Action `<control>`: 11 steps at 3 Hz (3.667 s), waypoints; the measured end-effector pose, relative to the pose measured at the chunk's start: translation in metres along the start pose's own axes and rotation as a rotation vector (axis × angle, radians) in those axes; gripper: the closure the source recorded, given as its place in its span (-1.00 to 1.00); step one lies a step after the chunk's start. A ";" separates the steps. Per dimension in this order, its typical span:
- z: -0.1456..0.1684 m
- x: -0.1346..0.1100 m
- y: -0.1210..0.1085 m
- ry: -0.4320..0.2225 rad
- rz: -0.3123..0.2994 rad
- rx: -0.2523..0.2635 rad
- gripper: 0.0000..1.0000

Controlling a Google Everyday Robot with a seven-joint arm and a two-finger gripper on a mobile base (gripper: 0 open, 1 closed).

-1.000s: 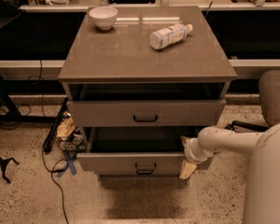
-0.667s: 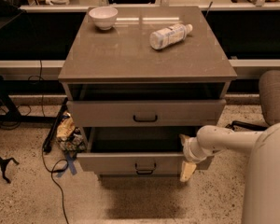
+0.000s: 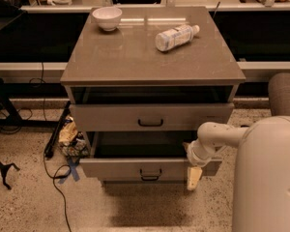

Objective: Open middle drawer

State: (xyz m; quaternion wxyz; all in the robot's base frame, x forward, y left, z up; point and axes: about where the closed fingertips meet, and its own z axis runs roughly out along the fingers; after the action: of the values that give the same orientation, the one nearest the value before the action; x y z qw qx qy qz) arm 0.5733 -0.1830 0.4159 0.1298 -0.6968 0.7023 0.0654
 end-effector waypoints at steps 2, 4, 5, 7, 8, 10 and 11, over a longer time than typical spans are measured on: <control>0.007 0.035 0.027 0.048 0.129 -0.097 -1.00; -0.004 0.058 0.078 0.064 0.243 -0.106 -1.00; -0.008 0.057 0.078 0.064 0.243 -0.106 -1.00; -0.011 0.062 0.099 0.049 0.270 -0.102 -0.17; -0.013 0.062 0.098 0.049 0.270 -0.102 0.29; -0.014 0.061 0.098 0.049 0.270 -0.102 0.81; -0.014 0.061 0.098 0.049 0.270 -0.102 0.36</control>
Offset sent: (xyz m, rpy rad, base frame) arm -0.0449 -0.0574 -0.0254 -0.0559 0.1907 -0.1860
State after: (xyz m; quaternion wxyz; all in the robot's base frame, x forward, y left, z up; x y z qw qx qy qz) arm 0.4744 -0.2440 0.4040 0.0670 -0.6031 0.7884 0.1009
